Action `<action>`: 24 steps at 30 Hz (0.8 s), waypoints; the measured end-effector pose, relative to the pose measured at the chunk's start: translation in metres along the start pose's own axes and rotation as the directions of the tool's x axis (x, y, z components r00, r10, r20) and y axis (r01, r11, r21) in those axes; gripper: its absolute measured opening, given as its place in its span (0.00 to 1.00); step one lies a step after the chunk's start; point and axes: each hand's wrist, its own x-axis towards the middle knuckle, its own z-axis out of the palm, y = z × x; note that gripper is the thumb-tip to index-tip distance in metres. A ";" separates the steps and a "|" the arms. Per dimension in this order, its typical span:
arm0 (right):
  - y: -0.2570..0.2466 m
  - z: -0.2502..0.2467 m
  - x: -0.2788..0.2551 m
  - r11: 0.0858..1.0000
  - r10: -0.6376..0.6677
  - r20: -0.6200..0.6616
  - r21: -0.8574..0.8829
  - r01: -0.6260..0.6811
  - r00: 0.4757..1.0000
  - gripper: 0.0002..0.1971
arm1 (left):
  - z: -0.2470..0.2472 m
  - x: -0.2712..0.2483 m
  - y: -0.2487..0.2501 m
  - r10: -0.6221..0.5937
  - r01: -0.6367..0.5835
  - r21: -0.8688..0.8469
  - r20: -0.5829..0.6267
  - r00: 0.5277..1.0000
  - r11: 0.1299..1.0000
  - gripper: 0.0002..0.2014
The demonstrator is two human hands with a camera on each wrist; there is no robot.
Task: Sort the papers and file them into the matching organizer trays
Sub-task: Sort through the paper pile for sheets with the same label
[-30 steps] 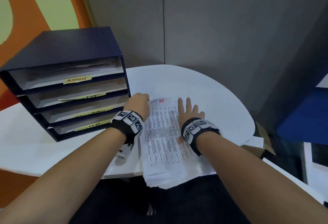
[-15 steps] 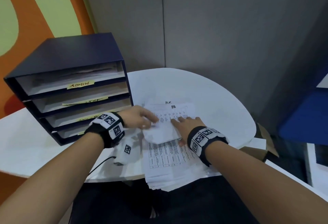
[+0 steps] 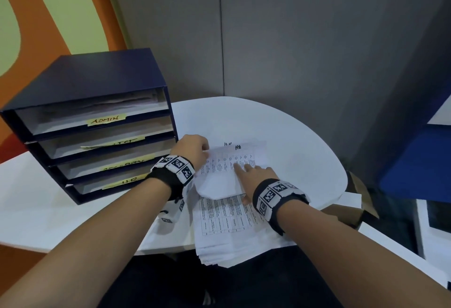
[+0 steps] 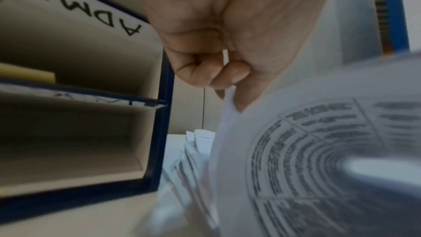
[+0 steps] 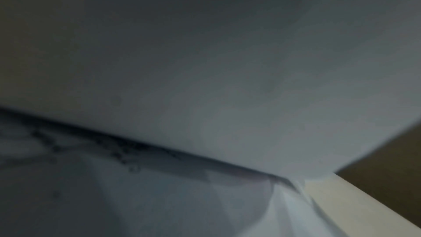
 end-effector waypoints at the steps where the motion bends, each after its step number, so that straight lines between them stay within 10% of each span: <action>1: -0.001 0.001 -0.001 1.000 0.022 -0.038 0.013 -0.022 0.999 0.60 | -0.001 -0.005 -0.001 0.011 -0.010 -0.033 0.039 0.999 0.999 0.02; 7: -0.012 0.001 -0.007 0.995 0.086 -0.228 -0.036 -0.097 0.970 0.52 | -0.007 -0.034 -0.010 0.131 -0.012 -0.341 0.329 0.935 0.940 0.04; 13: -0.030 -0.006 -0.013 0.932 0.089 -0.187 -0.332 -0.148 0.978 0.19 | -0.009 -0.034 -0.011 0.157 -0.002 -0.316 0.464 0.872 0.949 0.11; 20: -0.033 -0.007 -0.015 0.902 -0.042 -0.151 -0.430 -0.028 0.988 0.16 | 0.003 -0.011 -0.005 0.024 -0.001 -0.168 0.136 0.990 0.986 0.19; 24: -0.022 -0.003 -0.013 0.941 -0.035 -0.150 -0.338 -0.018 0.988 0.16 | 0.014 0.002 0.002 -0.044 0.036 0.038 0.224 0.974 0.999 0.34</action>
